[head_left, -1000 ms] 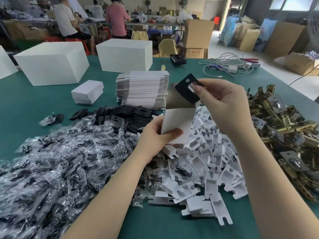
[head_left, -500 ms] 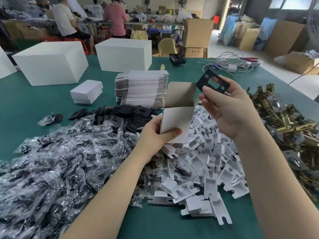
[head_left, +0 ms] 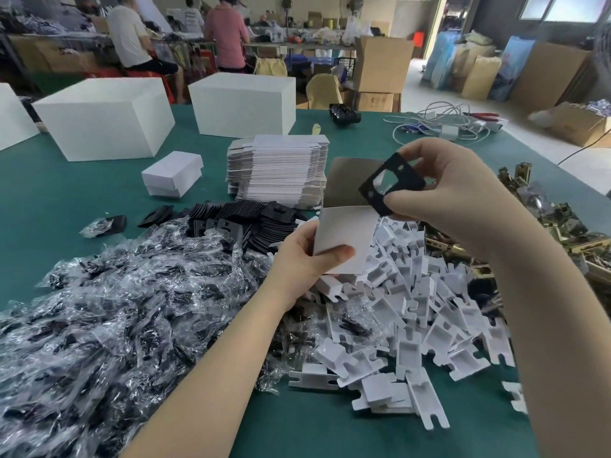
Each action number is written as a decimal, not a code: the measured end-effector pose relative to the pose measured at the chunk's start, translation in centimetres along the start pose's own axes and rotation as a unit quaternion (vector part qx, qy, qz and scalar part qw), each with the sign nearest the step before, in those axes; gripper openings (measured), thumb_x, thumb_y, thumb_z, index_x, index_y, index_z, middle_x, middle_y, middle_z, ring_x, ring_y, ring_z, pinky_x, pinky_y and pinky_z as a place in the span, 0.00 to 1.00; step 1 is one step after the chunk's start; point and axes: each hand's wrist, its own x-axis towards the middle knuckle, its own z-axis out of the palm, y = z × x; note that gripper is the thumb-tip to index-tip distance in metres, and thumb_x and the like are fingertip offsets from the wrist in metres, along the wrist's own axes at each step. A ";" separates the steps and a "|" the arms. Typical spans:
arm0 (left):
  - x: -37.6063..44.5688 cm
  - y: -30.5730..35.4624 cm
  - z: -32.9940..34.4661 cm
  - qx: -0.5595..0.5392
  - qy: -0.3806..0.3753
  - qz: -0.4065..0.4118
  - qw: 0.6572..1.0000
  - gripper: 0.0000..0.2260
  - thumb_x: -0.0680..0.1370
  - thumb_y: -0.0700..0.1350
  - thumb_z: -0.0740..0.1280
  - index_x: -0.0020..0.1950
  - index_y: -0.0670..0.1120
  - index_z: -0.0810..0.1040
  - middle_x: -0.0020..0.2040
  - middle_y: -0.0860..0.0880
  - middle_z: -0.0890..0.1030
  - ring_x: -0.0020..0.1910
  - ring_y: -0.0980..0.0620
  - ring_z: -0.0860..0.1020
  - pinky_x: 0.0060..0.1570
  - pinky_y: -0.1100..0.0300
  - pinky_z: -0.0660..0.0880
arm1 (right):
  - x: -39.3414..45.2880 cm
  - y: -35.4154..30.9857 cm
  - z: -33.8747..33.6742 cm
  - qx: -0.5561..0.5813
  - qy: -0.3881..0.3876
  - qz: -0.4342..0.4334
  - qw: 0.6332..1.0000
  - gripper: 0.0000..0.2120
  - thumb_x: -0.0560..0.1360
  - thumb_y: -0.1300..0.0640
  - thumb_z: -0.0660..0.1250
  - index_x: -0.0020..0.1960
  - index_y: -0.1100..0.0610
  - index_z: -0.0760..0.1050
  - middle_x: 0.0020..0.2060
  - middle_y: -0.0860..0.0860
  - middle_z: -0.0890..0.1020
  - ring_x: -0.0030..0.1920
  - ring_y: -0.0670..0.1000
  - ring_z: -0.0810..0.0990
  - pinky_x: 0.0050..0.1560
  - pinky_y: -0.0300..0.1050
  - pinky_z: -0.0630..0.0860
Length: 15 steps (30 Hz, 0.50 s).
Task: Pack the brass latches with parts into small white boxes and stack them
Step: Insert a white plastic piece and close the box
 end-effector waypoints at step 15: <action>-0.1 0.1 0.0 -0.017 0.003 0.011 1.000 0.14 0.69 0.38 0.79 0.50 0.52 0.83 0.54 0.39 0.83 0.50 0.48 0.83 0.43 0.59 0.81 | 4.5 -3.8 -0.1 -0.239 -0.215 -0.138 0.937 0.11 0.74 0.63 0.71 0.51 0.48 0.82 0.39 0.34 0.83 0.42 0.32 0.81 0.46 0.22 0.74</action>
